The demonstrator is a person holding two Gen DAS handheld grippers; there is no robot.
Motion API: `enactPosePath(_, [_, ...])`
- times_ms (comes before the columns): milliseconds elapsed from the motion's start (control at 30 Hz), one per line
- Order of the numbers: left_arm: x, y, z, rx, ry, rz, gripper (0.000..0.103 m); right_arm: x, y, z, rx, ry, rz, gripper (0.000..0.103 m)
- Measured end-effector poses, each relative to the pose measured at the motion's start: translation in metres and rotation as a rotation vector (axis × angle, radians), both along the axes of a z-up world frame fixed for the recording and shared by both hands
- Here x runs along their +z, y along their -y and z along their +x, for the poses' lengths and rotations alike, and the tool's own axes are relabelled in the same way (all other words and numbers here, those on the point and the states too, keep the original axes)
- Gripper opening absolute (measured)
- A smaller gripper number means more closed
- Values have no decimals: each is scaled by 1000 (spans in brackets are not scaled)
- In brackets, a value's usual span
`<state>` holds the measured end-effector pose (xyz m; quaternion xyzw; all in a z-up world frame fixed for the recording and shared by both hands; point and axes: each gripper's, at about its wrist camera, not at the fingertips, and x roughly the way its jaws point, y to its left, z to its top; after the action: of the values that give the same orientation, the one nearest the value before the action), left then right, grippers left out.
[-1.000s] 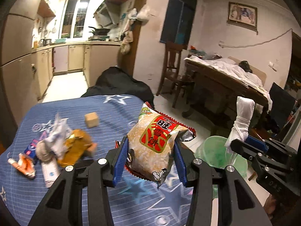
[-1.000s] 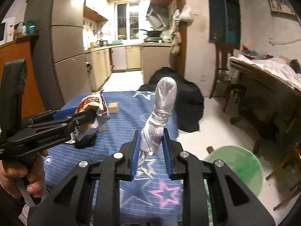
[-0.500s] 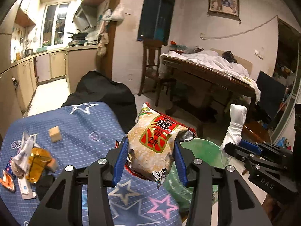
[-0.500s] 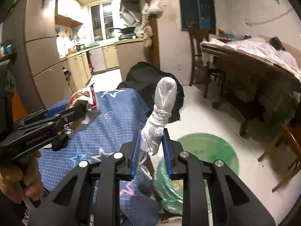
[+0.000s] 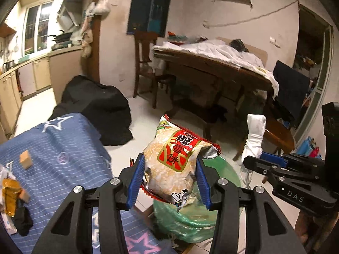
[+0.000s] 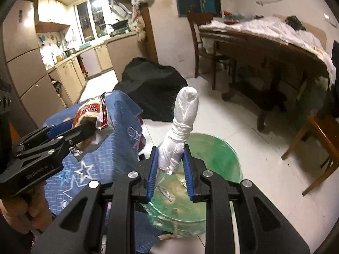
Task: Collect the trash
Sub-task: 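Carry the snack bag and white glove with both tools over the green bin, then open both tools to drop the snack bag and glove into the bin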
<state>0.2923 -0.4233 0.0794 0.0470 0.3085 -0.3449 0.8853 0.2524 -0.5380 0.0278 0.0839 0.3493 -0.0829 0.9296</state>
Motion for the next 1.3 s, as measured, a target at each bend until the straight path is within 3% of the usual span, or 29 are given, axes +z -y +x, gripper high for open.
enactPosePath(233, [-27, 44, 24, -61, -89, 40, 48, -19, 32, 13, -9, -100, 61, 22])
enactPosePath(467, [-71, 76, 52, -127, -195, 107, 48, -44, 51, 25, -6, -193, 108, 22])
enactPosePath(967, [-148, 108, 83, -144, -284, 175, 48, -91, 80, 41, 2, -308, 168, 24])
enactPosePath(1067, [-153, 109, 87, -140, -293, 173, 50, -96, 83, 44, 2, -317, 177, 24])
enactPosePath(1200, [-152, 109, 86, -136, -291, 167, 63, -100, 89, 45, -7, -312, 187, 27])
enactPosePath(1300, [-150, 107, 88, -122, -285, 167, 67, -100, 93, 44, -13, -303, 190, 29])
